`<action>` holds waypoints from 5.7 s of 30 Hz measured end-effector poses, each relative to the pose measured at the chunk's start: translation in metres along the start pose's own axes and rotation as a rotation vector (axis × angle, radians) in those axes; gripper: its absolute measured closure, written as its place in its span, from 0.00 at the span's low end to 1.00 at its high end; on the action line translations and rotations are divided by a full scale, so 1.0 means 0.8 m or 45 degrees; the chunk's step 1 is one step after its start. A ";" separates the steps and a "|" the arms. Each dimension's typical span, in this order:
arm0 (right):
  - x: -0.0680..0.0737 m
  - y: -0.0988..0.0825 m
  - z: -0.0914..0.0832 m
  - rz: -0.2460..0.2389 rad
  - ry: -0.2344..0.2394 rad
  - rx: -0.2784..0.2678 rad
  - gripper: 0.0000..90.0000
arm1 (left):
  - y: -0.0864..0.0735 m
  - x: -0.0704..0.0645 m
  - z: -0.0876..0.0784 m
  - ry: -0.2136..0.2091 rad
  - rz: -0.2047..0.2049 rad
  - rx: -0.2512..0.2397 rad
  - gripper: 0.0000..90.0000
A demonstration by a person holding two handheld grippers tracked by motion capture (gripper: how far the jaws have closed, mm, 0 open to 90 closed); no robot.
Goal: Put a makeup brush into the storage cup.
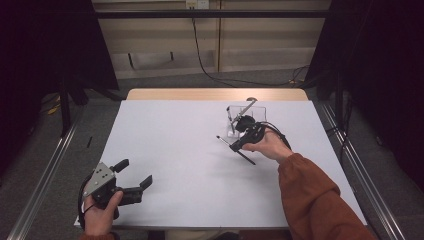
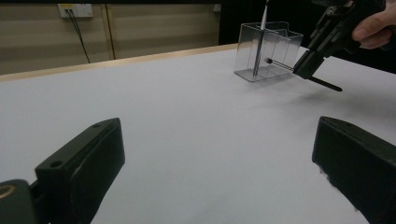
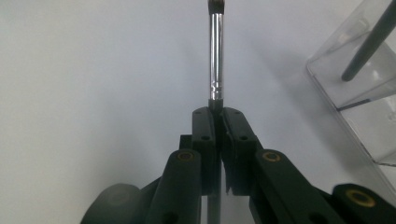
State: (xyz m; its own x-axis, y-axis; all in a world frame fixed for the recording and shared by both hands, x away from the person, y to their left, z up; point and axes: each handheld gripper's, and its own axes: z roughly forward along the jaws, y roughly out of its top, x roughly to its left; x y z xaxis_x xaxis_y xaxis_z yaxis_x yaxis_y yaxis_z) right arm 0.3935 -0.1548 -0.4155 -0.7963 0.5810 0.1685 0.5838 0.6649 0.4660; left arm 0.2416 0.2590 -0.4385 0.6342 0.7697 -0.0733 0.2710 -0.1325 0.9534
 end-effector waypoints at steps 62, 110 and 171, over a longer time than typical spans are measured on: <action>0.000 -0.067 -0.072 0.094 -0.061 -0.887 0.94 | 0.002 0.000 -0.001 -0.006 0.022 -0.019 0.03; -0.018 0.005 -0.104 0.061 -0.161 -1.027 0.94 | 0.002 0.000 0.003 -0.025 0.031 -0.005 0.03; -0.072 0.048 -0.052 0.193 -0.265 -0.992 0.94 | 0.002 0.001 0.002 -0.036 0.014 -0.010 0.03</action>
State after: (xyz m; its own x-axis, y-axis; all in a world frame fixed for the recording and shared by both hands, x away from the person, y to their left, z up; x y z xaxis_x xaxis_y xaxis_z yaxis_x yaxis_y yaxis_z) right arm 0.4553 -0.1821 -0.3709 -0.6269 0.7647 0.1492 0.3442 0.1000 0.9335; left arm 0.2435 0.2581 -0.4374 0.6574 0.7502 -0.0712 0.2584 -0.1356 0.9565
